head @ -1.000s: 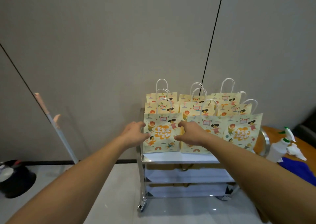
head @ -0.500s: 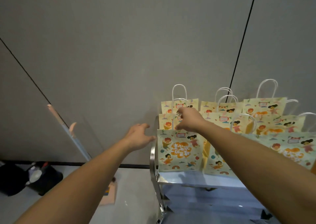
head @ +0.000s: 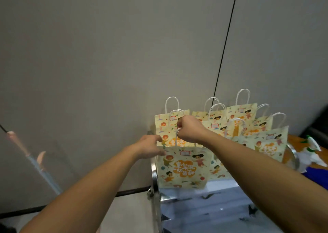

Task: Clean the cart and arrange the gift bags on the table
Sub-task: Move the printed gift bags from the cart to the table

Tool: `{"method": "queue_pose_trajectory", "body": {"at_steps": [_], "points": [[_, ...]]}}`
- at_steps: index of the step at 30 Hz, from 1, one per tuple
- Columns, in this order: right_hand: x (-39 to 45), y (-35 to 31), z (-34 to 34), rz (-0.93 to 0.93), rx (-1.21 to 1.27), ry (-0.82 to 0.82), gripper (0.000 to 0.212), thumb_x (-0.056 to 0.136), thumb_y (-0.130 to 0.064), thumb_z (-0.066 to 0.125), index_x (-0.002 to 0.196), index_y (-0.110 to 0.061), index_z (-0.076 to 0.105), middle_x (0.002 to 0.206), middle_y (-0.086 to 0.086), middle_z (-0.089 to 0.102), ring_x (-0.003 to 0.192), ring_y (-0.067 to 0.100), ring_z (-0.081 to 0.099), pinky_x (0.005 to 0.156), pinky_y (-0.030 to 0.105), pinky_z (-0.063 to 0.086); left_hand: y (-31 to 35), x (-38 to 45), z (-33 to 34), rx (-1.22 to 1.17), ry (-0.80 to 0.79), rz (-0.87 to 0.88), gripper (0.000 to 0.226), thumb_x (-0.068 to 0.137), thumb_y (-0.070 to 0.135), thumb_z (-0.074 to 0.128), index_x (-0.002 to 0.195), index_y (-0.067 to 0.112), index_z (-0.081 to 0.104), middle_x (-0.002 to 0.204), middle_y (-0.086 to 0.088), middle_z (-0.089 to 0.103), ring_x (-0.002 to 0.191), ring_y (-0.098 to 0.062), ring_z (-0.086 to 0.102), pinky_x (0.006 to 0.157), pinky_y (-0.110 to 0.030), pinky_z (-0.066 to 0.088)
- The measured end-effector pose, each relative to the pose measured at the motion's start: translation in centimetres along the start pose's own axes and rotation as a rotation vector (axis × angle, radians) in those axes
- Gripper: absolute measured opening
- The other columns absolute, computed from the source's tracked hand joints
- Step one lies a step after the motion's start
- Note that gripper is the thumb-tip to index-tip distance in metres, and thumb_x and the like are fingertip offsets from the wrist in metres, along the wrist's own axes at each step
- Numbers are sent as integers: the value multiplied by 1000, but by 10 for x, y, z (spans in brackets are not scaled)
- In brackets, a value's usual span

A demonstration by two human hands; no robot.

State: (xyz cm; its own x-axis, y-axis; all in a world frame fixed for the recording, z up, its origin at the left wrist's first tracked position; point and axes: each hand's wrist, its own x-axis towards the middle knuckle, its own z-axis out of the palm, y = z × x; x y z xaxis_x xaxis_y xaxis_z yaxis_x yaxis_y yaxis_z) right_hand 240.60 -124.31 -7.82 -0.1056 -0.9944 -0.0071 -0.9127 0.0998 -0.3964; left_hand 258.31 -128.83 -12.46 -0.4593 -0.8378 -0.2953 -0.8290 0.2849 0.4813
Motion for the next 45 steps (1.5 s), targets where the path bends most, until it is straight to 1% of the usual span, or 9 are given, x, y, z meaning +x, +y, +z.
{"method": "queue_pose_trajectory", "body": {"at_steps": [4,9,12,16,20,31,36,41,45], "points": [[-46,-23,-19,62,-13,129,17,80,-2,57,80,-11,71,77,0,64,74,22,60,57,30,49,1,-21,0,-29,23,137,43,91,40,72,126,19,63,127,-1,60,114,-19,56,94,-32,50],[-116,-29,-33,229,-4,249,23,81,-1,55,61,-15,54,62,0,48,63,18,49,49,24,31,17,-49,20,-152,12,279,7,90,27,74,93,23,68,102,5,66,97,-12,62,73,-25,51],[-167,-18,-34,344,35,252,33,81,0,55,56,-20,44,62,1,45,63,19,47,48,26,34,38,-69,42,-120,-10,325,8,88,26,76,84,23,70,92,4,67,86,-12,62,68,-28,51],[-233,7,-34,474,84,325,10,77,-4,60,78,-2,69,79,12,65,73,24,61,59,36,54,83,-97,75,43,-80,439,16,87,30,76,74,24,69,80,3,65,75,-14,58,61,-30,46],[-320,39,-35,586,137,368,8,77,-2,58,71,2,61,66,14,52,62,26,53,51,36,45,143,-140,126,192,-170,583,27,90,23,72,67,22,59,71,2,55,71,-15,52,55,-27,35],[-649,112,-6,990,239,582,22,83,-4,57,65,-16,60,68,3,55,73,22,58,65,35,52,315,-340,345,588,-393,1039,9,89,24,70,83,25,63,88,6,66,82,-8,64,70,-26,55],[-785,125,13,1200,221,628,35,83,-4,57,57,-23,41,65,-1,45,71,22,49,57,27,35,366,-445,451,689,-497,1236,12,91,34,69,93,23,65,93,4,68,85,-12,66,80,-34,60],[-908,132,35,1451,258,699,22,81,-6,56,64,-19,55,69,0,55,72,23,57,56,27,40,400,-543,539,750,-575,1462,17,92,37,64,93,21,69,93,3,68,85,-17,64,75,-34,57],[-993,129,55,1672,306,808,28,78,-6,54,58,-23,46,67,-1,50,70,25,55,52,28,42,424,-617,598,843,-703,1633,15,94,36,63,84,25,61,89,4,64,81,-15,60,65,-28,47]]}}
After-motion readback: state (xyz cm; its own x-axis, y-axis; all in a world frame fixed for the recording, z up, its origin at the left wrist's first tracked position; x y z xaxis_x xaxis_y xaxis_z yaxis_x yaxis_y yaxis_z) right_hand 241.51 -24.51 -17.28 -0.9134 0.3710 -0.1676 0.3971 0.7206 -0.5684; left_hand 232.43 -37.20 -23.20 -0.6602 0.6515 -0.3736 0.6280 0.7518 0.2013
